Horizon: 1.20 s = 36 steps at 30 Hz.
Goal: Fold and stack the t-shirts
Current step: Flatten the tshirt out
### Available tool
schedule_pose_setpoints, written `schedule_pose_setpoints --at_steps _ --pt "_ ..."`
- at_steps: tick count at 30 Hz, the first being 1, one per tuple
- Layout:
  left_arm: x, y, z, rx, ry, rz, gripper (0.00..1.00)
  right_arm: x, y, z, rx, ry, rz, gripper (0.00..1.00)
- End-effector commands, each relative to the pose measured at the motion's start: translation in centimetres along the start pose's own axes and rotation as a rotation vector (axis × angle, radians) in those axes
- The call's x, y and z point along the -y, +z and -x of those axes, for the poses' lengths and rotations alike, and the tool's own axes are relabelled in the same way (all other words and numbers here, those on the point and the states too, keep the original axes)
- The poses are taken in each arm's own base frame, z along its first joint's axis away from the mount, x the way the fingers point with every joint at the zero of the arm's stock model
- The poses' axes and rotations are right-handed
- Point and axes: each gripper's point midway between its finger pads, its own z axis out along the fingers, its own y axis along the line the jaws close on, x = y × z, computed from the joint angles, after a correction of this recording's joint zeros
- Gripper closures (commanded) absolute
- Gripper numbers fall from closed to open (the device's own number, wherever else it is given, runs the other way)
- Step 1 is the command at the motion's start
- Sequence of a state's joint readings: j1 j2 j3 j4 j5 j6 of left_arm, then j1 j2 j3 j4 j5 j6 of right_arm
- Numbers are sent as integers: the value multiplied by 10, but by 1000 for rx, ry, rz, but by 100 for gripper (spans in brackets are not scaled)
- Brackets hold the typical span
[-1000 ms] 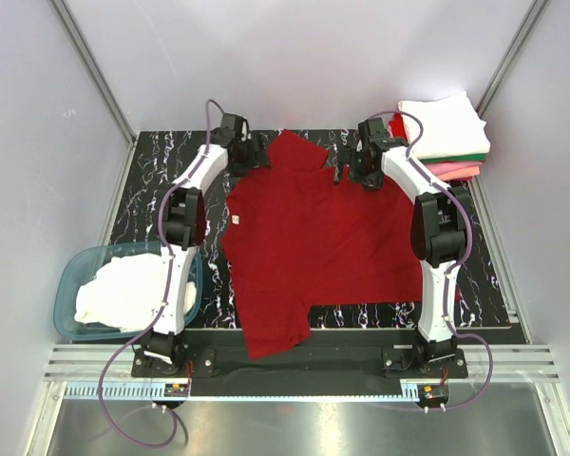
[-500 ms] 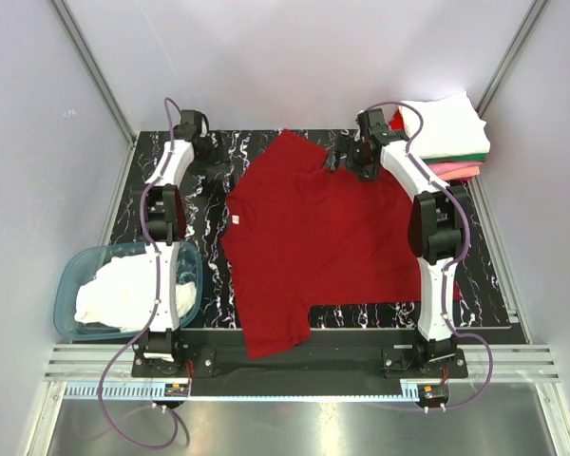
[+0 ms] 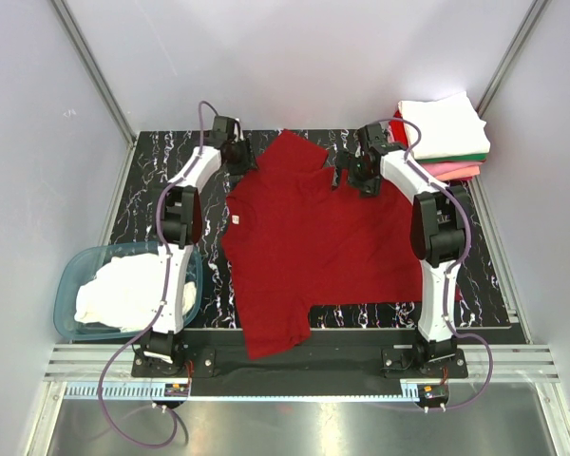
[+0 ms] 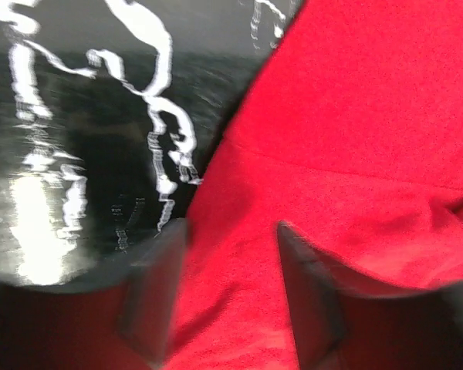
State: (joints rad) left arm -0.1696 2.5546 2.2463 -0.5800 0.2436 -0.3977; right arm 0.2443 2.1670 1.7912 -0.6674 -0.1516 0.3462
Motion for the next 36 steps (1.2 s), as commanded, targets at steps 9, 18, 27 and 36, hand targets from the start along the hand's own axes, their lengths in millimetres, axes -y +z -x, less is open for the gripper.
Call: schedule_pose_setpoints --at_steps 9,18,27,36 --pt "-2 10 -42 -127 -20 6 76 -16 -25 15 92 -37 56 0" --pt "-35 -18 9 -33 -18 126 100 -11 -28 17 96 -57 28 0" --pt "-103 -44 43 28 -53 221 100 -9 -20 27 81 -45 6 0" --pt "-88 -75 67 95 -24 198 34 1 -11 54 86 -28 -83 0"
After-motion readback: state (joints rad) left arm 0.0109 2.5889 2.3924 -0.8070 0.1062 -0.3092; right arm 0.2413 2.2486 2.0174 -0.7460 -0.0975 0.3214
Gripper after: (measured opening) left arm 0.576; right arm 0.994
